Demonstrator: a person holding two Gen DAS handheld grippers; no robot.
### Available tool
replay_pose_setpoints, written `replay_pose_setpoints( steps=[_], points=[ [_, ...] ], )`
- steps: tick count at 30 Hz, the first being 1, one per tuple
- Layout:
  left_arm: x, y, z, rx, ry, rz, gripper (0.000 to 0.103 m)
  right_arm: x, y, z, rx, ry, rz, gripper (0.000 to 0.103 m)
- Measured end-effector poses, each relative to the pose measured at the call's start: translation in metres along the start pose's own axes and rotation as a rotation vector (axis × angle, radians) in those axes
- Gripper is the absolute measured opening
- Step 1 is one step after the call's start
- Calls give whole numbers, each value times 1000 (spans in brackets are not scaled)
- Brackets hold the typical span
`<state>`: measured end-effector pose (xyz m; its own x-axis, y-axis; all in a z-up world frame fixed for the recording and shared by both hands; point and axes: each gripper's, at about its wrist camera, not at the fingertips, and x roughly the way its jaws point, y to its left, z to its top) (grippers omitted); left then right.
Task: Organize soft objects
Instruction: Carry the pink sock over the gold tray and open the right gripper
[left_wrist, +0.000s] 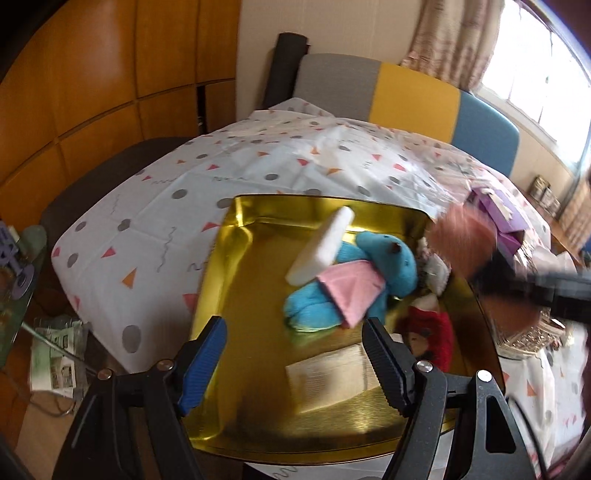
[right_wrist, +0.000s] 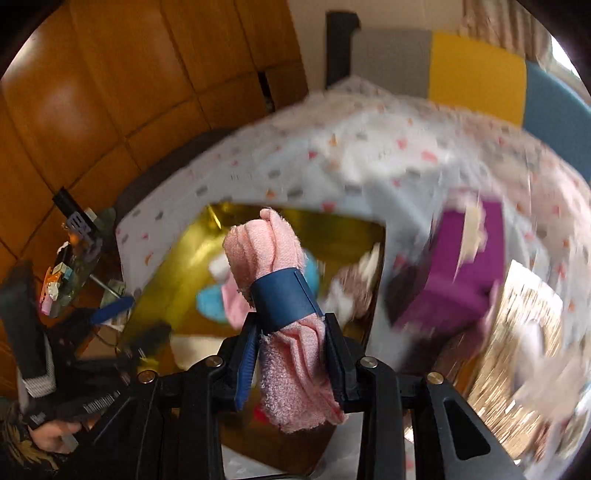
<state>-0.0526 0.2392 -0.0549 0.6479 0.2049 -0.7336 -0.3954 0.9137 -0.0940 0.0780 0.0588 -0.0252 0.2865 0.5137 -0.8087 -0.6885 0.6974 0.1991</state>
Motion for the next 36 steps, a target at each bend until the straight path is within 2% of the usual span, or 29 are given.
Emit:
replay_pose_setpoints(
  steps=[4, 8, 12, 13, 15, 21, 28, 36],
  points=[
    [-1, 7, 0, -20, -6, 13, 76, 14, 7, -26, 29, 45, 6, 34],
    [-6, 5, 0, -15, -27, 19, 76, 36, 25, -46, -36, 98, 6, 34],
    [-12, 0, 0, 6, -56, 34, 81, 54, 32, -60, -121, 177, -32, 34],
    [-13, -1, 1, 10, -57, 32, 81, 56, 35, -62, -150, 179, -64, 34],
    [-15, -3, 2, 15, -61, 28, 81, 56, 35, -66, -171, 165, -100, 35],
    [-18, -8, 2, 27, -69, 31, 81, 42, 33, -70, -176, 105, -82, 39],
    [-21, -11, 2, 38, -73, 32, 81, 24, 28, -65, -134, 16, -55, 46],
    [-30, -22, 4, 75, -101, 30, 82, -19, 8, -56, -72, -114, -73, 46]
  ],
)
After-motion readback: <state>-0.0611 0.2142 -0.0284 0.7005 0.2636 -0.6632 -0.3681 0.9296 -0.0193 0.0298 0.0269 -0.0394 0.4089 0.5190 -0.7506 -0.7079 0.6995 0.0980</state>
